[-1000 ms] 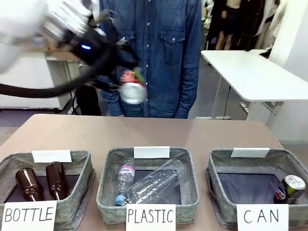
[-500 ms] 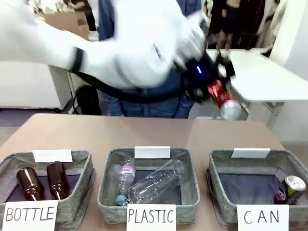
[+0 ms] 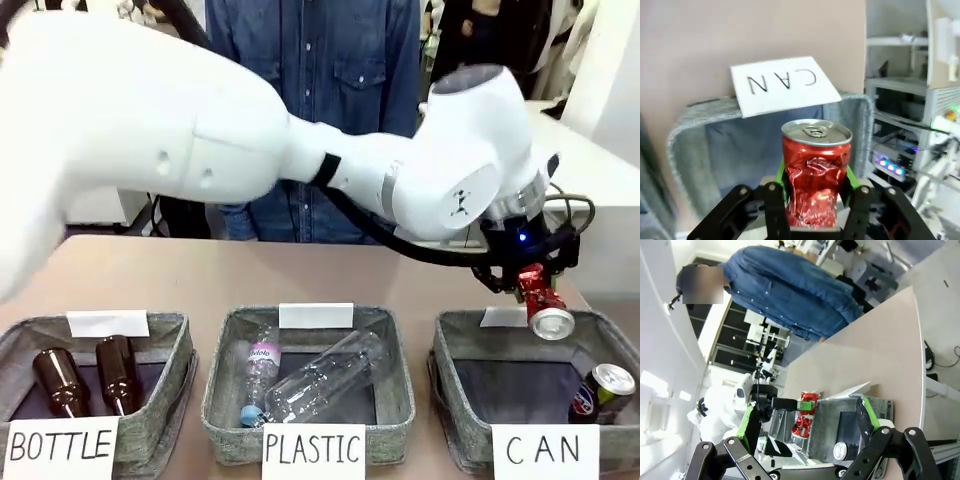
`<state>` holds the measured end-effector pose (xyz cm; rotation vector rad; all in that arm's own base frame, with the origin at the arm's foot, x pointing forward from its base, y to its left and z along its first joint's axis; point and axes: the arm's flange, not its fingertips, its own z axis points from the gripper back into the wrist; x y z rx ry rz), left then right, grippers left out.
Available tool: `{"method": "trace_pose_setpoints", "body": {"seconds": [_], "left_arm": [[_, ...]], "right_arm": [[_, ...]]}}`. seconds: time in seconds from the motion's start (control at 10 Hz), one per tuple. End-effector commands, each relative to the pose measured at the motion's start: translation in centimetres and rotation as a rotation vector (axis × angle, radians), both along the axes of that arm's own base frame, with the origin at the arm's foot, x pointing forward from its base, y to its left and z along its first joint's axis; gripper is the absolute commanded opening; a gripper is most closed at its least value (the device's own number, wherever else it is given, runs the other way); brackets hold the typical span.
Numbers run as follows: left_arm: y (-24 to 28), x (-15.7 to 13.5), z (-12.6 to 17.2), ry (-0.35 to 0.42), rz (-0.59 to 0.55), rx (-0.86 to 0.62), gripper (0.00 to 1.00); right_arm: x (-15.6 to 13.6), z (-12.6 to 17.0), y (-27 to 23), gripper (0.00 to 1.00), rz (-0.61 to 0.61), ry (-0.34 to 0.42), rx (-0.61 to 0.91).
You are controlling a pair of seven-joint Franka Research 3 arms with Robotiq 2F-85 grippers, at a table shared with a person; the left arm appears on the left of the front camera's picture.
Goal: Sort the can waste into the basket.
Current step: Pick up the can waste from the table and place it in the right Fabric basket.
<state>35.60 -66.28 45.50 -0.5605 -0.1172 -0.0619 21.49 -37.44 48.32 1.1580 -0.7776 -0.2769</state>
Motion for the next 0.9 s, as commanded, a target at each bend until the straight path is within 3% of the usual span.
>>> {"method": "trace_pose_setpoints", "body": {"seconds": [0.0,0.1,0.2,0.3,0.5,0.7,0.8], "left_arm": [[4.0,1.5,0.9,-0.019,0.028,-0.051,0.44],[0.0,0.0,0.0,0.0,0.0,0.0,0.44],[0.7,-1.0,0.3,-0.063,-0.142,0.063,0.44],[0.9,-2.0,0.3,-0.046,-0.239,0.048,0.44],[1.4,-4.1,0.3,-0.076,-0.559,0.049,0.44],[1.8,-4.8,0.8,-0.146,-0.675,0.019,0.44],[1.7,-4.8,0.7,-0.167,-0.67,0.015,0.44]], "right_arm": [[-0.4,0.0,0.1,1.0,-0.016,0.013,-0.005],[-0.4,0.0,0.1,1.0,-0.016,0.013,-0.005],[-0.4,0.0,0.1,1.0,-0.016,0.013,-0.005],[-0.4,0.0,0.1,1.0,-0.016,0.013,-0.005],[-0.4,0.0,0.1,1.0,-0.016,0.013,-0.005],[-0.4,0.0,0.1,1.0,-0.016,0.013,-0.005],[-0.4,0.0,0.1,1.0,-0.016,0.013,-0.005]]}}
